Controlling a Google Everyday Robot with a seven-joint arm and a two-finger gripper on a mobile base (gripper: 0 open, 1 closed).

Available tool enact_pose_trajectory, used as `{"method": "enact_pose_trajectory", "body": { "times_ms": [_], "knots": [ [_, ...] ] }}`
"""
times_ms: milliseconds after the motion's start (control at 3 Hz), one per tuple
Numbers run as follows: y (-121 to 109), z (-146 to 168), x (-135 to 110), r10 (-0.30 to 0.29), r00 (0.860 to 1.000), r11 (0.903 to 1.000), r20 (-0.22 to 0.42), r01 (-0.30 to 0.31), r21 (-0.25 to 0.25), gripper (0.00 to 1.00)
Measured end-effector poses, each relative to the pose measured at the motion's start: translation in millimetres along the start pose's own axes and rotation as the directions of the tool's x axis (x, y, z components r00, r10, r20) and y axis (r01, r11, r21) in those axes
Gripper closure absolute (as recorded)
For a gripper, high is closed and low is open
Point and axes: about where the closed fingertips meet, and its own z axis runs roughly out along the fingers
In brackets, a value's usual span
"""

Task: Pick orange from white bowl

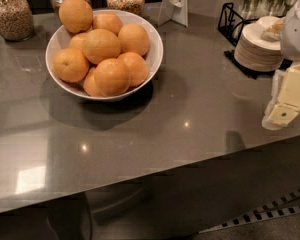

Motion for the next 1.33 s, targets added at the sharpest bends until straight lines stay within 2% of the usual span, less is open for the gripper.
{"method": "enact_pose_trajectory", "body": {
  "times_ms": [333,667,1000,1333],
  "knots": [
    [0,0,0,0.0,1.0,1.0,0.0,0.0,0.0,0.0],
    [-3,6,-21,-0.004,0.998,0.9999,0.058,0.004,0.01,0.0],
    [-7,16,-70,-0.013,0.988,0.9995,0.156,0.009,0.03,0.0],
    [-13,25,-132,-0.009,0.974,0.998,0.228,-0.005,0.062,0.0]
  ]
}}
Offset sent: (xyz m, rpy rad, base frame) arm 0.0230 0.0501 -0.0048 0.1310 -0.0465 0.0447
